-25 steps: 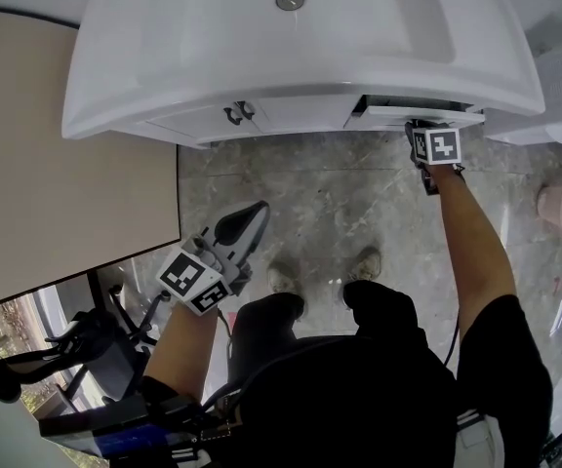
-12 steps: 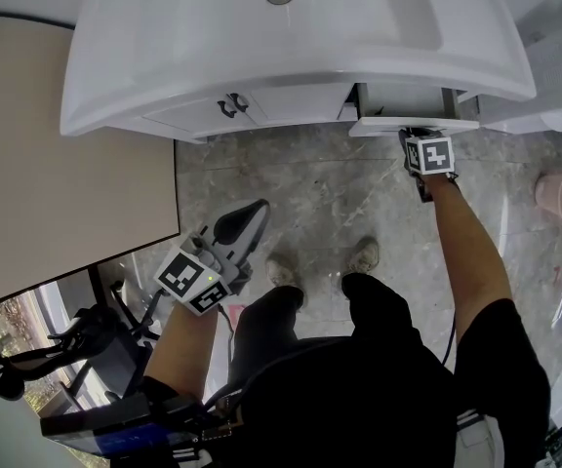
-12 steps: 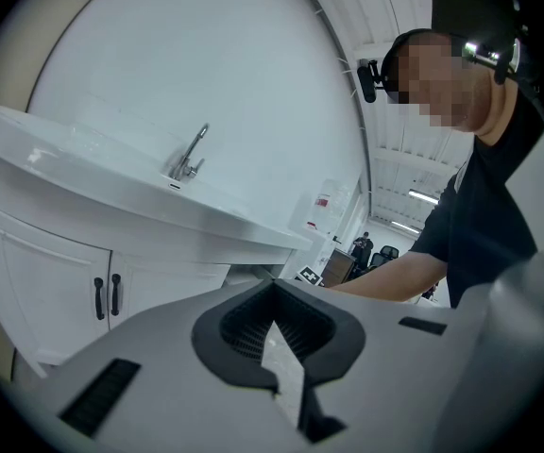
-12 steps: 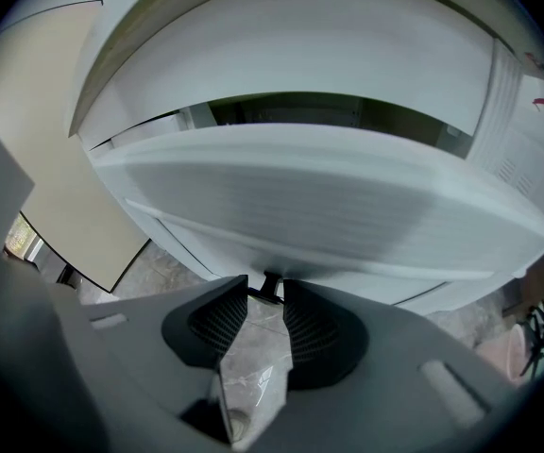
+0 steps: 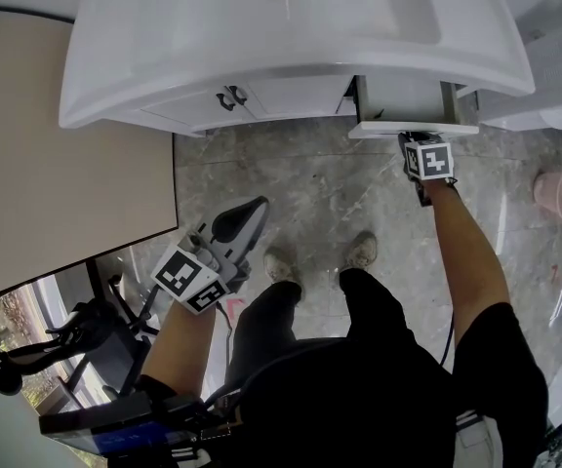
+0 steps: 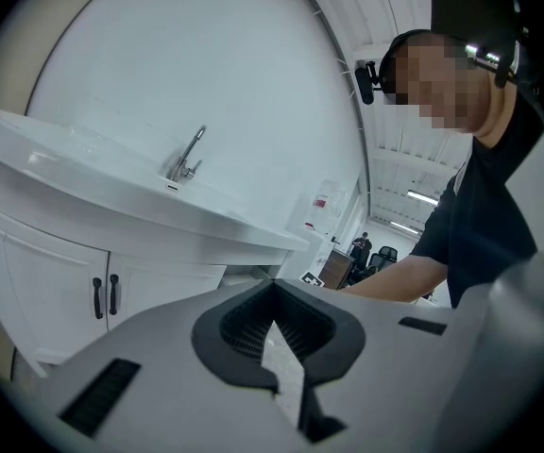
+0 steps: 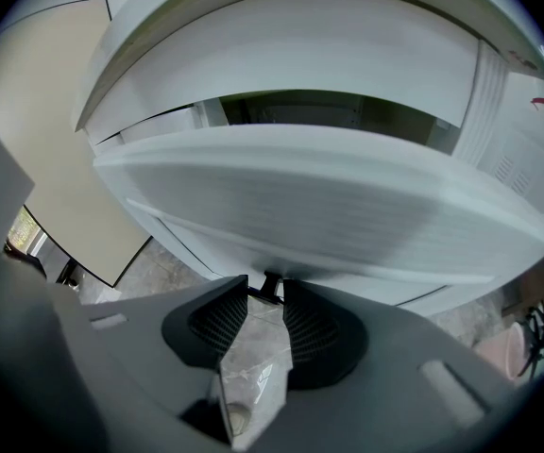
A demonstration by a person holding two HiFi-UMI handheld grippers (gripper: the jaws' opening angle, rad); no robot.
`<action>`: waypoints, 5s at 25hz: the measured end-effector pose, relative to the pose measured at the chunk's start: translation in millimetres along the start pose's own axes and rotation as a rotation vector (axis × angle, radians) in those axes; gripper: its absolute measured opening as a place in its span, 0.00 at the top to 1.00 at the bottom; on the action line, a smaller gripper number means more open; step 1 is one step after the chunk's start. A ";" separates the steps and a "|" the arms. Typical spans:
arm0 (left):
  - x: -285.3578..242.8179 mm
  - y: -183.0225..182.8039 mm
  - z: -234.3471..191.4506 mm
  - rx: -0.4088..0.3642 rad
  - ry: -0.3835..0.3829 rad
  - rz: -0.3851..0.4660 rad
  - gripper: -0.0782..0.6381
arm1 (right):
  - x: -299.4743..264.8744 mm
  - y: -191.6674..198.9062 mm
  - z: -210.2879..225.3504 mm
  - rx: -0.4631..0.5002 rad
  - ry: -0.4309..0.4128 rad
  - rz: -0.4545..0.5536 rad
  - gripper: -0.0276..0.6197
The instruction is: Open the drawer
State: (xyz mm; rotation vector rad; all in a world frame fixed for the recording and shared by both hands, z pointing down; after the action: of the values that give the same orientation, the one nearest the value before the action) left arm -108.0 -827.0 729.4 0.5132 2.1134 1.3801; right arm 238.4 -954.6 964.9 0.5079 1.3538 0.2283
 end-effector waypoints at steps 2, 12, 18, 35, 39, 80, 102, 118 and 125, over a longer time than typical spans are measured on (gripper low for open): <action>0.6 -0.3 1.5 -0.003 0.002 -0.003 0.90 | 1.0 2.8 0.0 0.000 0.001 0.002 0.77; 5.6 -7.3 8.6 -0.016 0.009 -0.003 0.90 | 10.7 22.8 -5.5 -0.003 -0.006 -0.008 0.77; 8.5 -11.6 13.2 -0.023 0.011 0.001 0.90 | 18.2 38.6 -7.3 0.005 -0.003 -0.015 0.77; 21.9 -24.9 29.8 -0.035 0.018 0.017 0.90 | 41.9 83.6 -16.7 0.006 0.006 -0.032 0.78; 24.8 -27.9 31.8 -0.037 0.014 0.017 0.90 | 41.0 82.8 -16.9 0.006 0.005 -0.033 0.78; 124.6 -222.5 105.1 -0.133 -0.089 0.192 0.90 | 336.8 -81.6 -100.5 0.051 -0.283 0.367 0.92; 182.0 -326.9 161.9 -0.232 -0.095 0.377 0.90 | 555.6 -166.0 -162.6 0.147 -0.514 0.678 0.96; 237.3 -349.6 173.7 -0.268 -0.061 0.440 0.90 | 648.6 -162.2 -219.0 0.194 -0.512 0.814 0.96; 247.2 -342.6 181.2 -0.250 -0.067 0.431 0.90 | 648.1 -151.9 -222.8 0.209 -0.504 0.813 0.96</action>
State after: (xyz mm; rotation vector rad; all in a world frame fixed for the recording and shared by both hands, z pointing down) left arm -188.0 -690.0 298.0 0.9337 1.8048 1.8040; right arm 141.7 -752.4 299.6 1.1963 0.6253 0.5794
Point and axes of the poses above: the fingertips, and each gripper's own axes: x backward along the fingers, z to its right, y out of its underside, the point moved 4 cm from there along x, backward along the fingers, and after that the axes turned 8 degrees about -x, right-handed, at the moved point
